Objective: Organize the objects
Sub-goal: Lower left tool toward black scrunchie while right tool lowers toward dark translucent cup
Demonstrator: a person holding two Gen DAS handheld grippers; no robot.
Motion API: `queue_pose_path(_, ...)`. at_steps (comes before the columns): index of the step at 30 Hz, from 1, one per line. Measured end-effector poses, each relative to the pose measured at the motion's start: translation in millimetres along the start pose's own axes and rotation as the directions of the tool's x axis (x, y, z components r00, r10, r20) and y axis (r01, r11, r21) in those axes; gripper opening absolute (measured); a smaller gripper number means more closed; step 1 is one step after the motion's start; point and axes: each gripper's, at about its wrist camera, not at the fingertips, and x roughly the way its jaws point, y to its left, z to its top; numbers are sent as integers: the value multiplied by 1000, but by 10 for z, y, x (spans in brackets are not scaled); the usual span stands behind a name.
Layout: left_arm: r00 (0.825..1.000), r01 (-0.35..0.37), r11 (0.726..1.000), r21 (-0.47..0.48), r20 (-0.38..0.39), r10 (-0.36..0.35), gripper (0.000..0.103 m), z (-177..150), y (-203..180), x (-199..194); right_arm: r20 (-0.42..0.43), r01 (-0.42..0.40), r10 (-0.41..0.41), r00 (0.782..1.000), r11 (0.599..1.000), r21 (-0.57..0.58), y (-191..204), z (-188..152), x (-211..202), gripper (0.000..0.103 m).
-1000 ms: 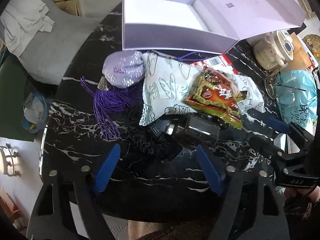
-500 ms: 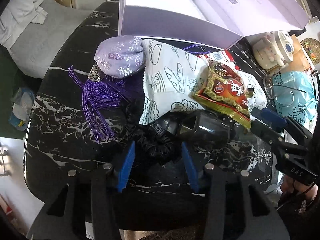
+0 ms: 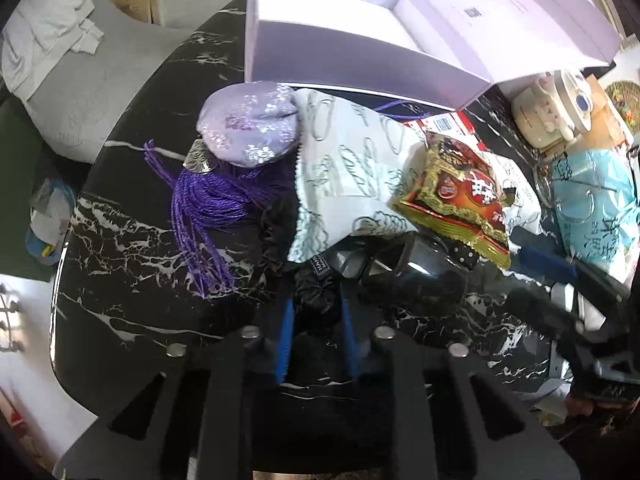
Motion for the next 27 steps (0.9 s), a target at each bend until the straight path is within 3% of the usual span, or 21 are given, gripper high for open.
queue_pose_path(7, 1000, -9, 1000, 26, -10, 9, 14, -55, 18, -11, -49, -36, 32, 998, 997, -69, 252, 3, 168, 45)
queue_pose_path(13, 1000, -17, 1000, -9, -8, 17, 14, -97, 111, -52, -12, -43, 42, 999, 992, -119, 462, 57, 255, 45)
queue_pose_path(19, 1000, 21, 1000, -10, 7, -21, 14, -102, 195, -65, 16, 27, -24, 1000, 983, -180, 618, 164, 470, 45)
queue_pose_path(27, 998, 69, 998, 11, 13, -69, 15, -87, 230, -58, -22, 52, -56, 998, 989, -138, 636, 168, 651, 45)
